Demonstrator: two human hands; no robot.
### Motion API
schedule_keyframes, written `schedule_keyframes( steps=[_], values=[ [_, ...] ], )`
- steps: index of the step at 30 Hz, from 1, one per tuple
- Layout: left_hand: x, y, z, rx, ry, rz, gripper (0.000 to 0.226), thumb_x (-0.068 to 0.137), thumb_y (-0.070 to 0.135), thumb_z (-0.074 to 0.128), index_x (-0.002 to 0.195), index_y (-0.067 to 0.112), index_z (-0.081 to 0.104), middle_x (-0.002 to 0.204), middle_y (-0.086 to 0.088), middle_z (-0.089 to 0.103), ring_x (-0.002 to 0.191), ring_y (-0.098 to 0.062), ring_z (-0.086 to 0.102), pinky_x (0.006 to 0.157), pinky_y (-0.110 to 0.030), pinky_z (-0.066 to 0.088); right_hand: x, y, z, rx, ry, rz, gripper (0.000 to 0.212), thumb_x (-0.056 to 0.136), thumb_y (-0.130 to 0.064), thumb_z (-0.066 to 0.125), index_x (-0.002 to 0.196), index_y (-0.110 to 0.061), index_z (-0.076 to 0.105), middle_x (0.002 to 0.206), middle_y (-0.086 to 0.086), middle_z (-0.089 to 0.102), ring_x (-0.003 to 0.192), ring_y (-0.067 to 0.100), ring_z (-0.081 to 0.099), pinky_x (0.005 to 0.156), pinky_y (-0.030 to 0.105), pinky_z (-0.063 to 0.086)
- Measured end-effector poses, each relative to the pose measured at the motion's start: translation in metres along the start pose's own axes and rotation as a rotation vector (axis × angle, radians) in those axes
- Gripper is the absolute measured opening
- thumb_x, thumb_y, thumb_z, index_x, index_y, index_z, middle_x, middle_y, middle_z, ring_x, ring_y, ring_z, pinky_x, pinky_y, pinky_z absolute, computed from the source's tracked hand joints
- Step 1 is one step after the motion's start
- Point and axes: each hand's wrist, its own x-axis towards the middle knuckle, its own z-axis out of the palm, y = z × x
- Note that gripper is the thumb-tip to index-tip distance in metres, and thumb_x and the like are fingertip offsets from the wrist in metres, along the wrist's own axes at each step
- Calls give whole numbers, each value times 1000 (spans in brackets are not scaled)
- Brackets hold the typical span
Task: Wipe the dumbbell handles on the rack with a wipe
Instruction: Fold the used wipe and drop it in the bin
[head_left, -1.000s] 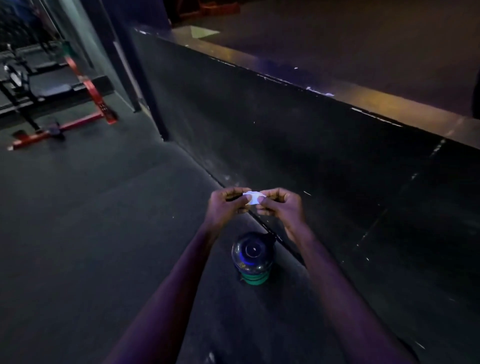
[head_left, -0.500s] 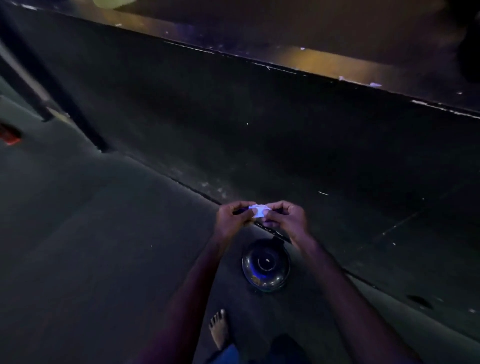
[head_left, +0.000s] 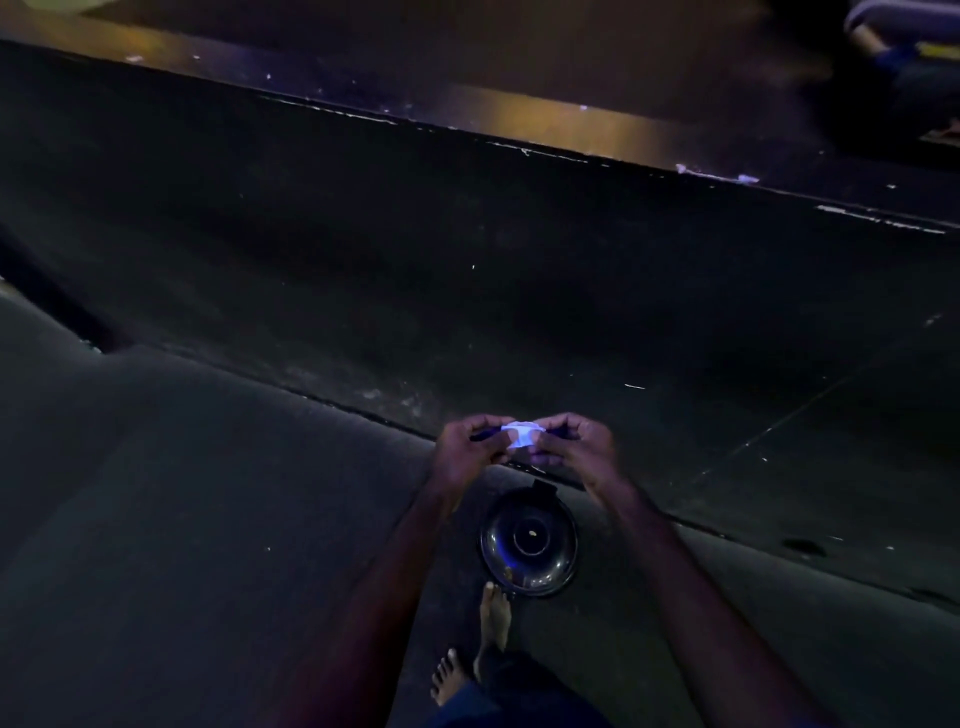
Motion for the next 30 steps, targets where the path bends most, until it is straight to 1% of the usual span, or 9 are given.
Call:
schedule_keyframes(
  steps=[4,9,11,15,18,21,24,28,30],
  values=[
    [10,-1,-4,-11,-34,-20,21,95,-1,77,115,-4,77,87,-9,78,60,-5,66,58,-16,53,1,2,4,26,35,25,14,88,10,73,101,6,70,86,14,76,65,19,73,64,26,63],
    [18,-10,-2,4,-72,-19,21,93,3,79,114,-1,77,99,-10,81,76,-11,73,69,-22,61,3,8,-2,7,72,24,15,87,9,74,101,4,71,89,18,76,68,23,74,66,27,64],
    [20,-14,2,5,-87,-19,20,93,3,79,113,1,78,97,-7,81,78,-12,74,70,-23,62,3,12,-7,9,89,31,14,87,9,75,99,2,72,89,20,76,69,24,74,66,28,64],
    [18,-19,8,9,-106,-24,21,95,2,78,115,-1,77,93,-5,80,74,-9,74,69,-21,62,1,19,-14,9,107,48,15,86,8,76,99,2,72,86,17,77,69,24,75,69,31,65],
    [18,-25,9,-4,-105,-39,18,94,3,79,112,3,78,94,-5,80,75,-10,74,69,-22,62,1,25,-16,5,113,47,16,86,7,77,101,4,71,87,21,76,69,25,75,72,33,66],
    [21,-30,9,-5,-119,-57,16,93,4,80,108,9,80,97,-6,81,79,-12,75,71,-24,63,-1,30,-16,10,123,49,16,87,8,76,101,5,71,89,22,75,68,24,73,70,32,65],
    [22,-35,7,-1,-129,-70,17,93,4,80,110,8,80,95,-3,81,81,-12,75,72,-26,63,-4,32,-15,6,127,48,15,87,10,74,101,5,70,87,22,74,67,22,73,67,30,64],
    [22,-39,9,-3,-127,-81,16,93,1,79,108,8,79,89,0,81,77,-10,73,72,-24,64,-3,35,-16,15,122,63,14,87,10,73,98,1,71,89,21,73,69,21,73,67,30,64],
    [23,-40,10,9,-124,-77,16,93,1,79,108,8,80,90,-1,81,75,-9,73,70,-24,62,-1,37,-16,32,118,69,14,87,11,73,98,2,71,87,19,73,68,21,72,68,29,64]
  ],
)
